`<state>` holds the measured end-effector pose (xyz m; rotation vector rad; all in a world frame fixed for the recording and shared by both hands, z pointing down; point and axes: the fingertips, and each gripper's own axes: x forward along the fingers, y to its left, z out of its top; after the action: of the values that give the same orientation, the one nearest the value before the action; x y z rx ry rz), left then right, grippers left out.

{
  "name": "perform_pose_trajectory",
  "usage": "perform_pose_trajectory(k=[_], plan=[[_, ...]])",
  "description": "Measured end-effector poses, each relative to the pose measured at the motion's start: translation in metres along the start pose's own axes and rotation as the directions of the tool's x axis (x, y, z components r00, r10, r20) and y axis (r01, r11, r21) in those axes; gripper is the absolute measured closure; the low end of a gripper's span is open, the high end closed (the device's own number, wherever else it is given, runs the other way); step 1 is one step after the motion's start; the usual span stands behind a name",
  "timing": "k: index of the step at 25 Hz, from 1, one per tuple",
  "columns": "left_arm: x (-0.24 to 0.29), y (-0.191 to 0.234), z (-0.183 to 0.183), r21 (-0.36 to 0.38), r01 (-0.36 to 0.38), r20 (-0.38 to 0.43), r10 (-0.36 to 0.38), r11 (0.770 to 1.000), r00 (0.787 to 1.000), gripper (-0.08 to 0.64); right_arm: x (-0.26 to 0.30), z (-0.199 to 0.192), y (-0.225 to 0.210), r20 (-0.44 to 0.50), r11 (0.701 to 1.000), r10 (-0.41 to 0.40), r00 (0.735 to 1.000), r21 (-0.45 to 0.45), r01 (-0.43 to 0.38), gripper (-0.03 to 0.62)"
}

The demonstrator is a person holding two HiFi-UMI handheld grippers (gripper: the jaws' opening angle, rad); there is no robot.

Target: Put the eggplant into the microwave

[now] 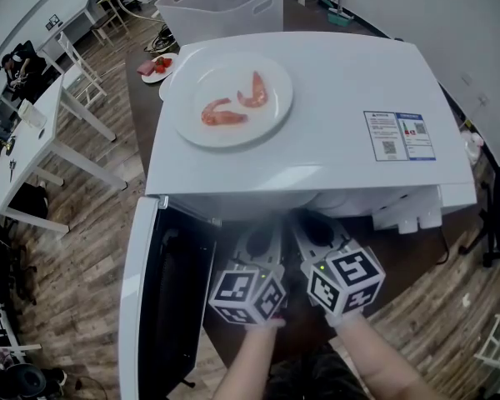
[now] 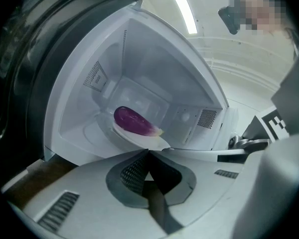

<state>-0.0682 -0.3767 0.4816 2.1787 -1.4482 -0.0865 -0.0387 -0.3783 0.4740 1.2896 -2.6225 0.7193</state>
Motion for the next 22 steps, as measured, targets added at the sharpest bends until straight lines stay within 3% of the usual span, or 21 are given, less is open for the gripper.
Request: perform_pose_trajectory(k=[14,22], plan=[[-0.022,-0.012,-0.001,0.028,-0.01,0.015,0.01,1.0,1.0,0.548,-0.023,-0.002,0.021,0.025,0.998,0.033,0.999,-0.057,-0.031,0.589],[-0.046,-0.034,0.012,0.101,-0.01,0.053,0.004,0.995,0.999,0.549,-0.046,0.009,0.039,0.043,0.992,0.059,0.997,-0.112,-0.054,0.589]])
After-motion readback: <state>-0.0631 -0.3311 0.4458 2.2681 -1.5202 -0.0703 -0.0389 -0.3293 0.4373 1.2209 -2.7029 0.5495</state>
